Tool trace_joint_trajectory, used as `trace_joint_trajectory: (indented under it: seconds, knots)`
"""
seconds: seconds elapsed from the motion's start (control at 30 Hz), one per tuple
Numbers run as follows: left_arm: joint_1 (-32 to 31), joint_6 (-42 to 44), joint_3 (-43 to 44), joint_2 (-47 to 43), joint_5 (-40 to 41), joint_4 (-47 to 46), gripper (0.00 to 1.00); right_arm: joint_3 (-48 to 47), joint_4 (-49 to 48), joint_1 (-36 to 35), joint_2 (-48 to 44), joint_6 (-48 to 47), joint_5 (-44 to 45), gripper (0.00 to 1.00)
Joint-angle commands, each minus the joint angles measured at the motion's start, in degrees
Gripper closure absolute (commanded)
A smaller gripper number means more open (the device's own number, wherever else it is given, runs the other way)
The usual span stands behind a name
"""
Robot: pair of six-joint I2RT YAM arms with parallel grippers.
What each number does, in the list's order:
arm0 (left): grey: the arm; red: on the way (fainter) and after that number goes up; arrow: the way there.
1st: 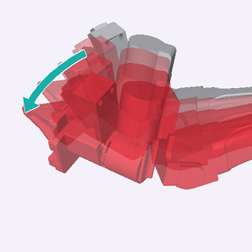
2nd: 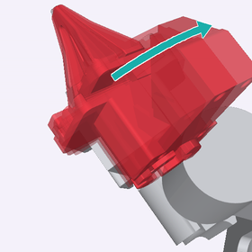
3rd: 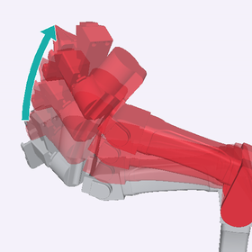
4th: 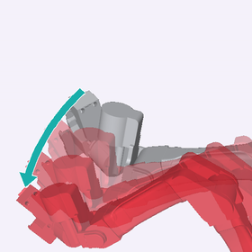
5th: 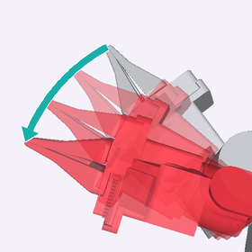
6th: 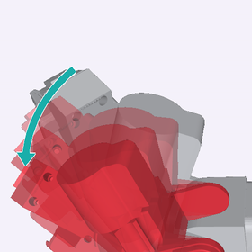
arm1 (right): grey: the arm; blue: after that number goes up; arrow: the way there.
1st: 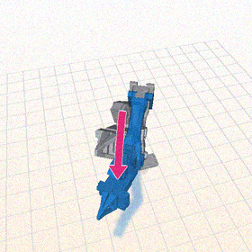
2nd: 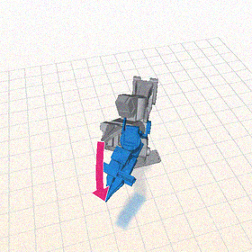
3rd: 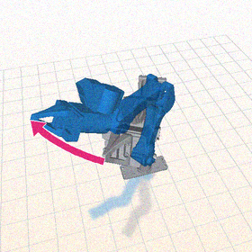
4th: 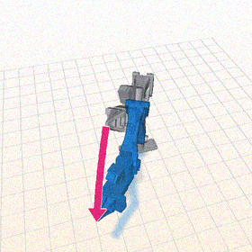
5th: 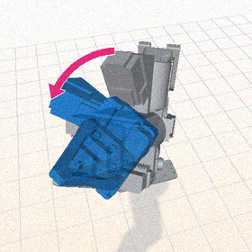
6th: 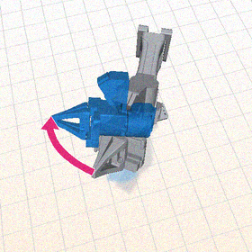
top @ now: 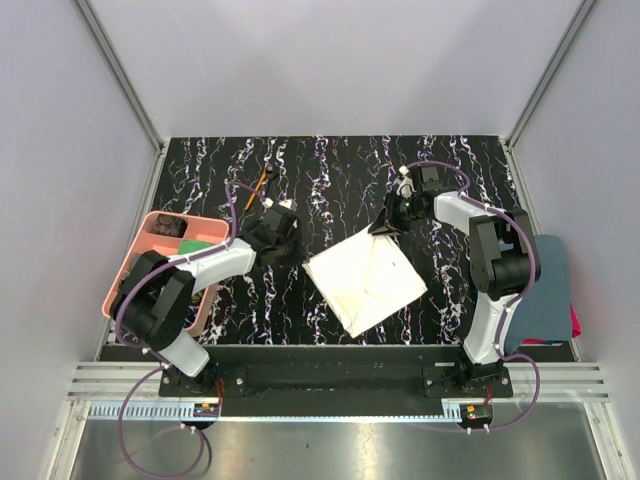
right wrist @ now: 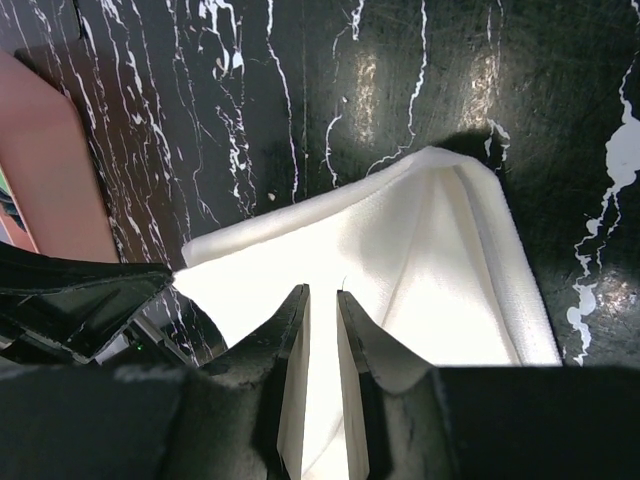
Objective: Fold the napkin into a case and place the utensils inside
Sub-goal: Fold the square-folded napkin at the center of the board.
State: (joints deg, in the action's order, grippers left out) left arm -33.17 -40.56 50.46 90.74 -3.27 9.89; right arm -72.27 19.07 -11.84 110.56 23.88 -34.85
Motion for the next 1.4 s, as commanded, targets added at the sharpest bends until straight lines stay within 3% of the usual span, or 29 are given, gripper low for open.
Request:
trace_joint_trajectory:
  seconds: [0.0, 0.53, 0.93, 1.37]
  knots:
    - [-0.1, 0.6, 0.3, 0.7, 1.9, -0.9, 1.0, -1.1, -1.7, 0.1, 2.1, 0.5, -1.5, 0.74]
    - [-0.1, 1.9, 1.4, 4.2, 2.9, -1.2, 1.0, -4.9, -2.5, 0.2, 4.1, 2.4, -2.8, 0.75]
    - [-0.1, 3.7, 2.0, 5.1, 5.9, -0.7, 1.0, -8.8, -2.4, 0.1, 11.2, 0.7, -0.4, 0.75]
    - [-0.1, 3.8, 1.6, 1.7, 7.9, -0.6, 1.0, -6.9, -3.3, 0.1, 11.7, 0.7, -0.7, 0.76]
